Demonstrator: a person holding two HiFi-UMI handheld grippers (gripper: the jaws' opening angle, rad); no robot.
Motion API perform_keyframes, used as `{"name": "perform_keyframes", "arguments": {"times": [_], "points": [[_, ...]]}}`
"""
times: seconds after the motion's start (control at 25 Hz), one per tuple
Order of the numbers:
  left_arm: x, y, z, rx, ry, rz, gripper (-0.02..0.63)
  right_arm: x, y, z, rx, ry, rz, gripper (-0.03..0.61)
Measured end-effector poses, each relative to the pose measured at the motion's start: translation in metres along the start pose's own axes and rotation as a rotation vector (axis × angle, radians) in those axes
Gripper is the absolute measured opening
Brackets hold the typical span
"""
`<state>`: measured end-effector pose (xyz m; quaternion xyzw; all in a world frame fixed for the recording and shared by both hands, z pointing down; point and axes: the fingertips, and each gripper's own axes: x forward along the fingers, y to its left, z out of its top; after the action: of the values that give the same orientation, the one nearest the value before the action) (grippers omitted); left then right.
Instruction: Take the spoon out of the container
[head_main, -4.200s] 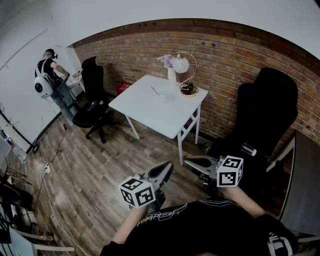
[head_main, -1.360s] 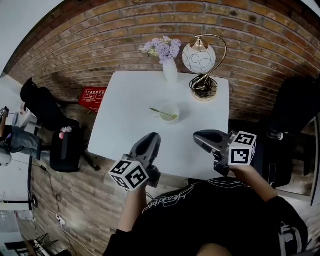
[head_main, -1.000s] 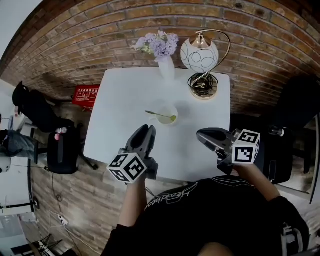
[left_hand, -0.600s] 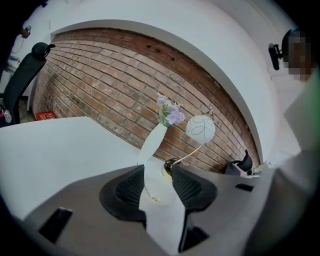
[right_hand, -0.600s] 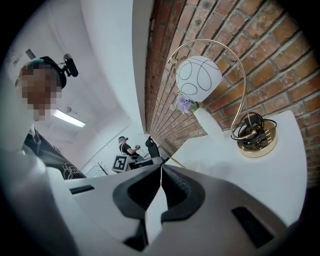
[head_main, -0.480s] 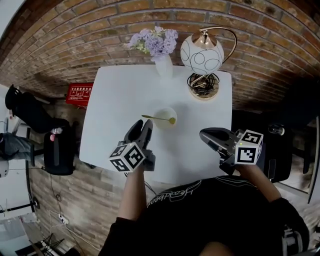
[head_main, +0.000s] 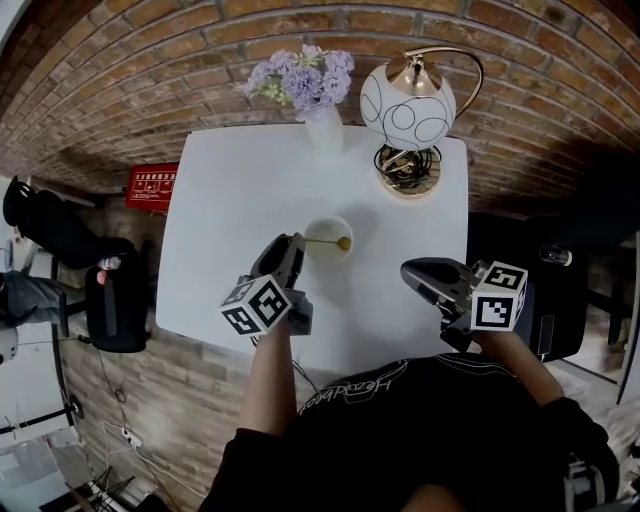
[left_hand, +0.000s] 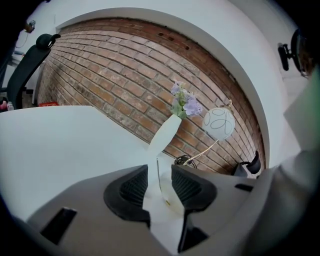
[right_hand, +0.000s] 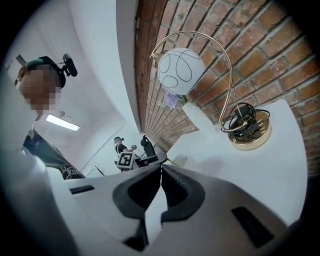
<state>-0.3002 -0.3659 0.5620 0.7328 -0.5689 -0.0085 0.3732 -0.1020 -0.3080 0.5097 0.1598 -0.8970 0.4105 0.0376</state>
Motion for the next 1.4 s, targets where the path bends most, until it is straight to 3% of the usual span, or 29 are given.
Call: {"name": "perform_keyframes", "arguments": {"times": [0.44, 0.76, 1.12, 1.4], "points": [[0.009, 0.003, 0.0, 0.009, -0.014, 0.024, 0.018, 0.006, -0.005, -0.003, 0.012, 0.017, -0.006, -0.003], [0.006, -0.002, 0.002, -0.025, -0.035, -0.001, 0.006, 0.007, -0.001, -0.005, 0.01, 0.02, -0.003, -0.003], [-0.003, -0.019, 0.009, 0.011, -0.056, -0.018, 0.006, 0.002, 0.014, -0.007, -0.003, 0.009, 0.003, -0.003], [-0.026, -0.035, 0.029, 0.046, -0.125, -0.02, 0.006, -0.003, 0.032, -0.013, -0.018, -0.002, 0.015, -0.003]]}}
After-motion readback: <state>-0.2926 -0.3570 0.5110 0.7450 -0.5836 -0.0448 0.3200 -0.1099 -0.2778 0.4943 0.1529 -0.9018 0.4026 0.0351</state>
